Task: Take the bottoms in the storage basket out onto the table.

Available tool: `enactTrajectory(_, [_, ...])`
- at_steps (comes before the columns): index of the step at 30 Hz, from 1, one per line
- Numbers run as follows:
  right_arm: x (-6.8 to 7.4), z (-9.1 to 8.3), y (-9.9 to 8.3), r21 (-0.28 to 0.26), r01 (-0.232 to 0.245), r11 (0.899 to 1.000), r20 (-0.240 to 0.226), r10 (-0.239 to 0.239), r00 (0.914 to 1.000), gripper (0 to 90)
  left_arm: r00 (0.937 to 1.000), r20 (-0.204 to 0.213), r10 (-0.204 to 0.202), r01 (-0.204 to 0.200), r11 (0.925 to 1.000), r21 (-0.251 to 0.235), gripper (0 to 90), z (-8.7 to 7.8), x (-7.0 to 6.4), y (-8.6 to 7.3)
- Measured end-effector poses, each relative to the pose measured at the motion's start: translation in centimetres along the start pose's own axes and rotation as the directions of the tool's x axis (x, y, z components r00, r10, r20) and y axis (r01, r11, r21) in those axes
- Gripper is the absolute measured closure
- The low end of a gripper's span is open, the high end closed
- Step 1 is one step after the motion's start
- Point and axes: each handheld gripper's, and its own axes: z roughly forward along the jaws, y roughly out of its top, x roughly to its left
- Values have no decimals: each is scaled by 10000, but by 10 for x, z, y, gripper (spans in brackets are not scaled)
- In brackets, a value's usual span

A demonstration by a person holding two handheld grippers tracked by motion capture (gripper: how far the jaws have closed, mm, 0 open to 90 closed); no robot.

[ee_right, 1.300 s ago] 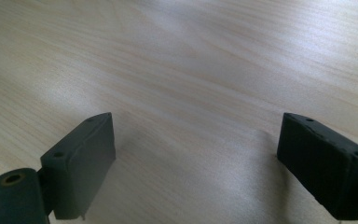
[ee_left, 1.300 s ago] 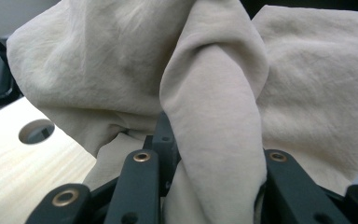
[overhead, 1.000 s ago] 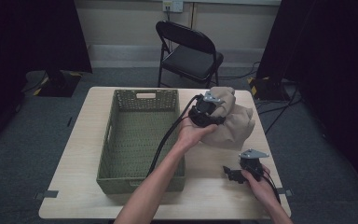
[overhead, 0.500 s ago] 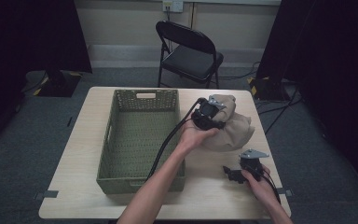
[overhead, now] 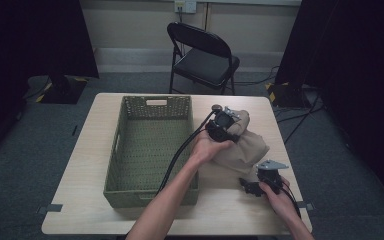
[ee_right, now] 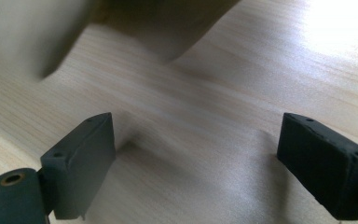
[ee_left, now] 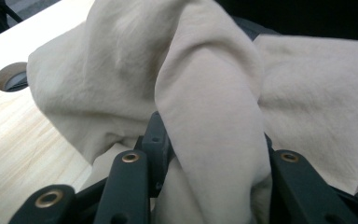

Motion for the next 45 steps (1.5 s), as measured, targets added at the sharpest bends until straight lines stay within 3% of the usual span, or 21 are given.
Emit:
enactTrajectory(2, [0, 0, 0, -2, -4, 10000, -3, 4, 10000, 107, 10000, 37, 89, -89, 9999, 135, 602, 2, -1, -1])
enactTrajectory(6, [0, 0, 0, -6, -4, 10000, -4, 4, 10000, 107, 9998, 164, -134, 131, 9998, 173, 515, 6, -1, -2])
enactTrajectory(10, [0, 0, 0, -3, -9, 10000, 0, 9, 10000, 107, 9994, 254, -251, 256, 9995, -198, 461, 2, -2, 0])
enactTrajectory(15, [0, 0, 0, -4, -7, 10000, -3, 7, 10000, 107, 9997, 19, -238, 238, 9989, -405, 381, -8, 1, 4])
enactTrajectory(22, [0, 0, 0, -4, -8, 10000, -1, 8, 10000, 107, 9988, 395, -302, 328, 9971, -682, 323, -17, 2, 1])
enactTrajectory(32, [0, 0, 0, 1, -4, 10000, -11, 4, 10000, 107, 9989, 438, -142, 212, 9864, -1633, 347, -55, 5, -7])
enactTrajectory(36, [0, 0, 0, 5, 10, 10000, -25, -10, 10000, 106, 9991, 380, -203, 266, 9845, -1731, 346, -65, 11, -11])
enactTrajectory(37, [0, 0, 0, 4, 16, 10000, -28, -16, 10000, 106, 9991, 213, -366, 400, 9810, -1899, 349, -71, 14, -15])
enactTrajectory(39, [-1, 0, 0, 7, 41, 10000, -53, -41, 10000, 106, 9986, 346, -400, 465, 9756, -2145, 365, -76, 14, -18])
enactTrajectory(42, [-1, 0, 0, 7, 45, 10000, -55, -45, 10000, 106, 9996, 211, -179, 220, 9759, -2173, 375, -83, 14, -22])
enactTrajectory(45, [-1, 0, 0, 7, 47, 10000, -56, -47, 10000, 106, 9997, 68, -221, 230, 9748, -2220, 377, -90, 15, -26])
